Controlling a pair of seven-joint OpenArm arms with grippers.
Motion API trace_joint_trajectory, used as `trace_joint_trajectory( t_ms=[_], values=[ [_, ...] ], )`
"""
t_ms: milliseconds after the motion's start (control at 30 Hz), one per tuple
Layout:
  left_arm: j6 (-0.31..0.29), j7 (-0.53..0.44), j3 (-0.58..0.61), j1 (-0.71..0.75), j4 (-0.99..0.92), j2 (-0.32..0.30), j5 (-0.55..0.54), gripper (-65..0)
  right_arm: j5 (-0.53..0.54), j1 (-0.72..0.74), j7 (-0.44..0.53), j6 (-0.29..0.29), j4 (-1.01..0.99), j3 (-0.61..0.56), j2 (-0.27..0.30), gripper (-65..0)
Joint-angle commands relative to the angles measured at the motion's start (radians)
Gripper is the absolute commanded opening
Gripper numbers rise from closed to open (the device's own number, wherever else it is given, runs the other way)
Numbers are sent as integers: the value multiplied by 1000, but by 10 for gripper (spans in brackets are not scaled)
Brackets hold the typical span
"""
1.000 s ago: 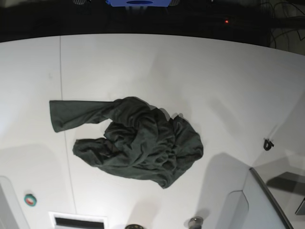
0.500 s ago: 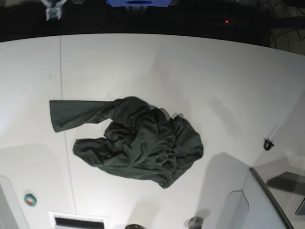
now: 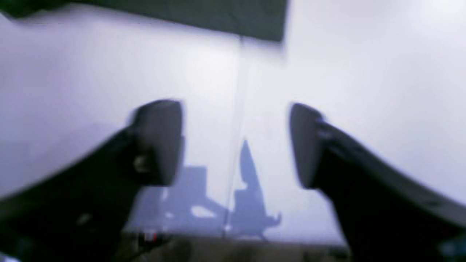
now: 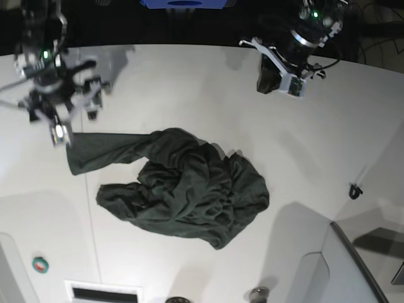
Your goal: Layout the t-shirt on the table in an organized manner, then fold the t-shirt properly
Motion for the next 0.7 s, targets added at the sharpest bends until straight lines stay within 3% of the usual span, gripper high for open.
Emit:
trace_joint_trajectory(
  t_ms=[0, 100, 267, 400, 600, 667],
  values=[
    [-3, -15, -12, -12, 21, 1, -17, -525, -7, 53, 17, 15, -17, 12, 10, -141],
    [-3, -18, -35, -21, 19, -1, -47, -451, -5, 194, 21, 54, -157, 82, 2, -135],
    [-3, -49, -111, 2, 18, -1, -66, -443, -7, 400, 30, 117, -502, 202, 14, -135],
    [-3, -49, -163, 22, 12, 1, -66, -443, -8, 466, 106, 173, -663, 251, 48, -135],
    [-3, -49, -189, 19, -38, 10, -66, -443, -5, 524, 133, 175, -880, 251, 59, -138],
    [-3, -49, -193, 17, -41, 24, -66, -443, -5, 522, 153, 176, -887, 249, 53, -177]
  ],
)
